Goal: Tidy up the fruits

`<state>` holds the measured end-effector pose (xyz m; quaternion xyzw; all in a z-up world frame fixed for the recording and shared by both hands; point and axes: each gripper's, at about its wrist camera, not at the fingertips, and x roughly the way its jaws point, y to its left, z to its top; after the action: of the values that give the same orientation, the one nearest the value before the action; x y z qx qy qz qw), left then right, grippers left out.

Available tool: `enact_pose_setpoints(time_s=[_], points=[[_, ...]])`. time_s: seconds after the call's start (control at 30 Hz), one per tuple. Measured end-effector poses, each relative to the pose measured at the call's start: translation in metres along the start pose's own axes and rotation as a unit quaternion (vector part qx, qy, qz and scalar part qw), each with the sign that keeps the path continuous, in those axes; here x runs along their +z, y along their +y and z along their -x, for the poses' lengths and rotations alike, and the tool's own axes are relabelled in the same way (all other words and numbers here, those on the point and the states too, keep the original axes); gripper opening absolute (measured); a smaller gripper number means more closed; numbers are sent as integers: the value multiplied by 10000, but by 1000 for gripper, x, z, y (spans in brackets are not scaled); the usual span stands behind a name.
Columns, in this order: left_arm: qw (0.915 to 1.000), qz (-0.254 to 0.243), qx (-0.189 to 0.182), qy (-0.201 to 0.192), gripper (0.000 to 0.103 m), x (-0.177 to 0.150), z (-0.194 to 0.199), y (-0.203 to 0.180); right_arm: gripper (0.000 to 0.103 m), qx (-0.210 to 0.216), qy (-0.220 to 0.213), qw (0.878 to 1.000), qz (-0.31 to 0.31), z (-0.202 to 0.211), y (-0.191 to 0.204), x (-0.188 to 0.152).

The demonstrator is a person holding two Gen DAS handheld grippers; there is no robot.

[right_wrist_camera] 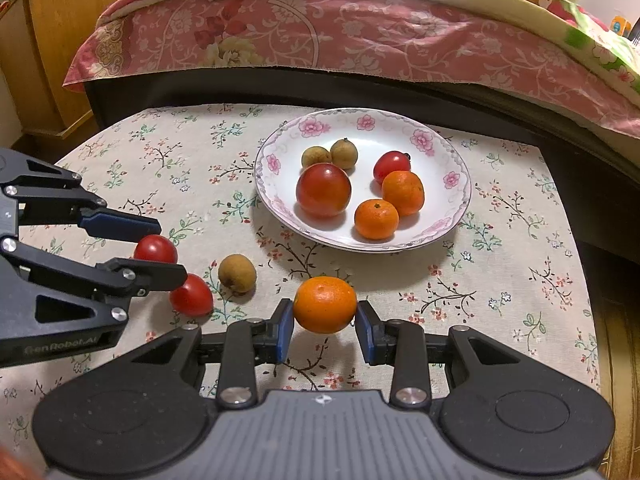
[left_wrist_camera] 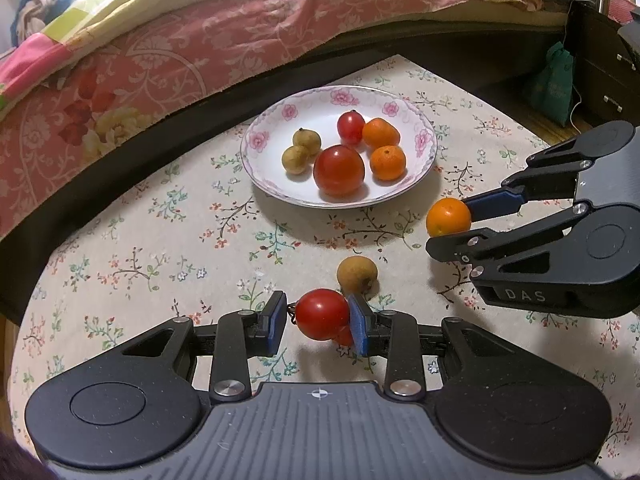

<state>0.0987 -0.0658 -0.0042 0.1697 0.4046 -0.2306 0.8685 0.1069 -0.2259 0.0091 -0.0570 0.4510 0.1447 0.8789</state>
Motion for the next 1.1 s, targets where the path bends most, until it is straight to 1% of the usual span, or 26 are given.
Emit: enact_pose_setpoints(time_s=[0.63,1.1], points=[[10000,-6,7,-65,42,4,-1,-1,34,-95,-40,9999,17,2,1,1],[9999,-19,22,-148,42,15,-4,-5,34,-154,-98,9998,-47,4,-2,4]])
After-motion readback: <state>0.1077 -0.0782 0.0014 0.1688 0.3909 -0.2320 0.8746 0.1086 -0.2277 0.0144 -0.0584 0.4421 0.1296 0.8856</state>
